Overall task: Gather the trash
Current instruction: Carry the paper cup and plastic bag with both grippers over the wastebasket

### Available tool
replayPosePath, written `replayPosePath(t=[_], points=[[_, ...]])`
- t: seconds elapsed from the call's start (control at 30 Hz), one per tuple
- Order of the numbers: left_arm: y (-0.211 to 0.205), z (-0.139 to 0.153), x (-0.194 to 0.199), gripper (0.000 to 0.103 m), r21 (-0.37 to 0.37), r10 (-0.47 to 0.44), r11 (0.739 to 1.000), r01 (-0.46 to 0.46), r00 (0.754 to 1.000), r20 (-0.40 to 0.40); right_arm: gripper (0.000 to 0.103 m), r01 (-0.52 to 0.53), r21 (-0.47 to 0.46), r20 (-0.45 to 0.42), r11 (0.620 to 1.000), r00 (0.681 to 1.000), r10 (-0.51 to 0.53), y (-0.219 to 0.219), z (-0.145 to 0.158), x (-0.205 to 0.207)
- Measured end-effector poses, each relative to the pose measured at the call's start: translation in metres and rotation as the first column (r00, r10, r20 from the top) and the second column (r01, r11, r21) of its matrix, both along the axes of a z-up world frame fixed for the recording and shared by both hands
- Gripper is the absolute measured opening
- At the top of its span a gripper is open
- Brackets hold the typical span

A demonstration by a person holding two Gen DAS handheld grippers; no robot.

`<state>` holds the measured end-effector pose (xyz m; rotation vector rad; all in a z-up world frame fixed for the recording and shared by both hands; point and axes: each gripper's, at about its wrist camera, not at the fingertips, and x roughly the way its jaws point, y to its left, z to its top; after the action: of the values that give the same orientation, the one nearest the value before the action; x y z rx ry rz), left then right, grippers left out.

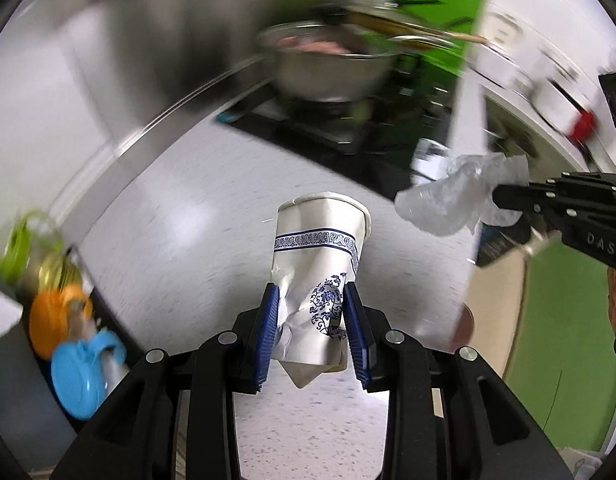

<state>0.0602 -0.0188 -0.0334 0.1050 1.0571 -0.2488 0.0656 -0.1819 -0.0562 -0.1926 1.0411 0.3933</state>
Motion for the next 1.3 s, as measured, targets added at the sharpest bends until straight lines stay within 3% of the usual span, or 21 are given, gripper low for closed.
replayPosePath(t=[0.2, 0.4, 0.57, 0.73, 0.97, 1.1, 1.3], points=[[-0.07, 0.009, -0.013, 0.032, -0.008, -0.194, 0.981, 0.194, 0.981, 0.027, 0.004, 0.212, 0.0, 0.026, 0.977, 0.977, -0.212, -0.075, 0.014, -0.067], [-0.156, 0.007, -0.032, 0.033, -0.014, -0.366, 0.93, 0.367, 0.93, 0.038, 0.004, 0.414, -0.004, 0.056, 0.91, 0.909, -0.413, -0.165, 0.023, -0.127], [-0.224, -0.004, -0.05, 0.033, -0.025, -0.444, 0.895, 0.445, 0.895, 0.035, 0.004, 0.524, -0.002, 0.05, 0.852, 0.851, -0.523, -0.244, 0.013, -0.169], [-0.283, -0.027, -0.066, 0.033, -0.04, -0.464, 0.885, 0.464, 0.886, 0.007, 0.004, 0.564, -0.003, 0.015, 0.826, 0.826, -0.564, -0.308, -0.011, -0.191], [-0.349, -0.084, -0.068, 0.033, -0.052, -0.481, 0.877, 0.478, 0.875, -0.059, 0.004, 0.585, -0.011, -0.048, 0.811, 0.81, -0.585, -0.373, -0.062, -0.193], [-0.379, -0.128, -0.061, 0.033, -0.05, -0.519, 0.855, 0.516, 0.849, -0.099, 0.004, 0.616, -0.009, -0.07, 0.788, 0.786, -0.615, -0.397, -0.096, -0.189], [-0.417, -0.225, -0.049, 0.033, -0.052, -0.581, 0.813, 0.581, 0.798, -0.163, 0.004, 0.668, -0.008, -0.105, 0.744, 0.739, -0.665, -0.433, -0.176, -0.187]])
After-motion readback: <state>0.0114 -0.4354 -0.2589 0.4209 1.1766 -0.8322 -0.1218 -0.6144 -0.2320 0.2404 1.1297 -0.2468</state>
